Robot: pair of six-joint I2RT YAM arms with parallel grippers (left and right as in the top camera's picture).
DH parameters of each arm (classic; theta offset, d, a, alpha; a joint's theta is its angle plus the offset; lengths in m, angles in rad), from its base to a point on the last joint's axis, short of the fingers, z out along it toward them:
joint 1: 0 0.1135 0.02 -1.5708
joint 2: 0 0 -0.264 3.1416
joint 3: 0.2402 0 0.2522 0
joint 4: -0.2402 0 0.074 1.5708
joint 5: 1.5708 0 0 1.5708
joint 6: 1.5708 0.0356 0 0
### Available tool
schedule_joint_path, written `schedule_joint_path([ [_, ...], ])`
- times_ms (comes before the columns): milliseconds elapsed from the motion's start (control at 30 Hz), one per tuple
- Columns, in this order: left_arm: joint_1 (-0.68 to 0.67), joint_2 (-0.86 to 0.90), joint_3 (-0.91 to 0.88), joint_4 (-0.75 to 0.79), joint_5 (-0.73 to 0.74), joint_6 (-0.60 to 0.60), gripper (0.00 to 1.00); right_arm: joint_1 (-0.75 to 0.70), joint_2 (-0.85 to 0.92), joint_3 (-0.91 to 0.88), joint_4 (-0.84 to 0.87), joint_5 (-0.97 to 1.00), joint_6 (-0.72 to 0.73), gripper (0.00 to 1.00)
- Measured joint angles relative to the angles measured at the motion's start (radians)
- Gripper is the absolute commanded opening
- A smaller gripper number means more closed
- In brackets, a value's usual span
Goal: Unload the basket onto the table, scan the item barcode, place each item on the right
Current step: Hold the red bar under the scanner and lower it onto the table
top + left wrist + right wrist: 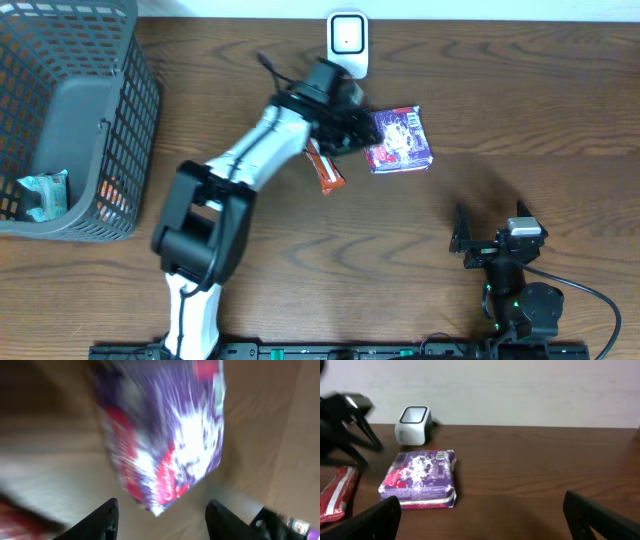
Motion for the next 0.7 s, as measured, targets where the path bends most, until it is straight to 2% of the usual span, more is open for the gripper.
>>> schedule_joint_path([
  [133,0.106,-0.068,0.0,-0.048,-0.016,0.0,0.59,0.0,0.0,0.0,0.0,0.0,0.0,0.99],
  [267,0.16,-0.111,0.0,-0.171,-0.121,0.006,0.59,0.0,0.0,0.0,0.0,0.0,0.0,0.99],
  [300,0.159,-0.112,0.0,-0.204,-0.16,0.007,0.6,0.0,0.0,0.0,0.0,0.0,0.0,0.99],
  [333,0.155,-0.11,-0.001,-0.235,-0.198,0.008,0.66,0.0,0.0,0.0,0.0,0.0,0.0,0.99],
  [367,0.146,-0.106,-0.006,-0.252,-0.241,0.012,0.68,0.0,0.0,0.0,0.0,0.0,0.0,0.99],
  [533,0.091,-0.072,-0.03,-0.253,-0.352,0.008,0.68,0.0,0.0,0.0,0.0,0.0,0.0,0.99],
  [700,0.037,0.003,-0.032,-0.225,-0.39,-0.009,0.68,0.0,0.0,0.0,0.0,0.0,0.0,0.99],
])
